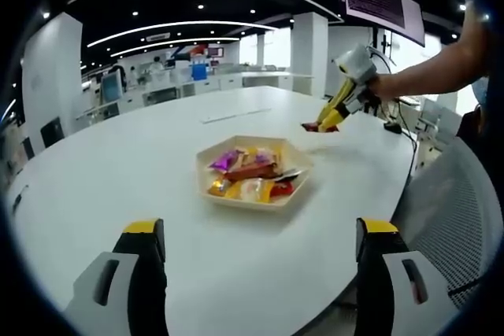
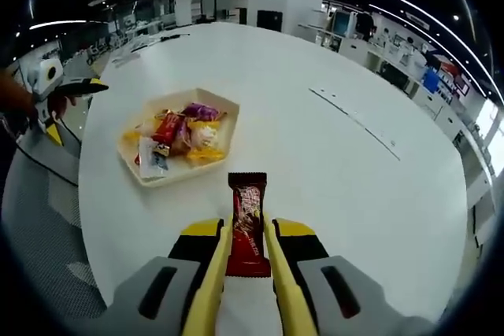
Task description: Place the target food into the container with the food tongs after gripping and lifting it, then release it inside without dropping or visibly crushing the food.
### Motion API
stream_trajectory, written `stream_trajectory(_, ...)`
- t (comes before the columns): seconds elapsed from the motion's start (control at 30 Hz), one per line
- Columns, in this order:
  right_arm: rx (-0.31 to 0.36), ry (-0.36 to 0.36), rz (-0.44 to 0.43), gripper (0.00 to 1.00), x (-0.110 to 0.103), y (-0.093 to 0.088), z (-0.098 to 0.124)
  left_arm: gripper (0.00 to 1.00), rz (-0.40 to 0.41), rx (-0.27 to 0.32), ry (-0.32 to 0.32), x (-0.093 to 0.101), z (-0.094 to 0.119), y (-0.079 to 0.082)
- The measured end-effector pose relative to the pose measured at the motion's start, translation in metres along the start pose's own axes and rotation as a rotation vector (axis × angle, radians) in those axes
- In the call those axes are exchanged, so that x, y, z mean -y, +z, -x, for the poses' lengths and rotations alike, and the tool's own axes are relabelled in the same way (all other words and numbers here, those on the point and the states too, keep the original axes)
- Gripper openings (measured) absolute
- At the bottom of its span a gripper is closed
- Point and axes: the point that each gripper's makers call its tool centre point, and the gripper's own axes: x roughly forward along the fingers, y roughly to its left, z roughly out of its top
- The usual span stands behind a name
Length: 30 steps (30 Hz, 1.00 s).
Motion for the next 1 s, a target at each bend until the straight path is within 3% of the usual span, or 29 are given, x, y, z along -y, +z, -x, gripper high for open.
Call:
stream_trajectory(0.5,0.034,-0.015,0.022,0.23,0.014,0.036,0.005,0.98,0.003,0.013,0.007,-0.001,0.001,0.003)
stream_trajectory(0.67,0.057,-0.007,0.035,0.23,0.007,0.055,0.001,0.98,-0.023,-0.001,-0.003,0.002,0.0,0.001)
stream_trajectory(0.87,0.046,0.01,0.053,0.23,-0.004,0.06,-0.009,0.98,-0.005,0.009,0.015,-0.002,0.002,0.003)
stream_trajectory(1.0,0.066,0.019,0.056,0.23,-0.016,0.075,-0.008,0.98,-0.027,0.012,0.012,-0.001,0.001,0.003)
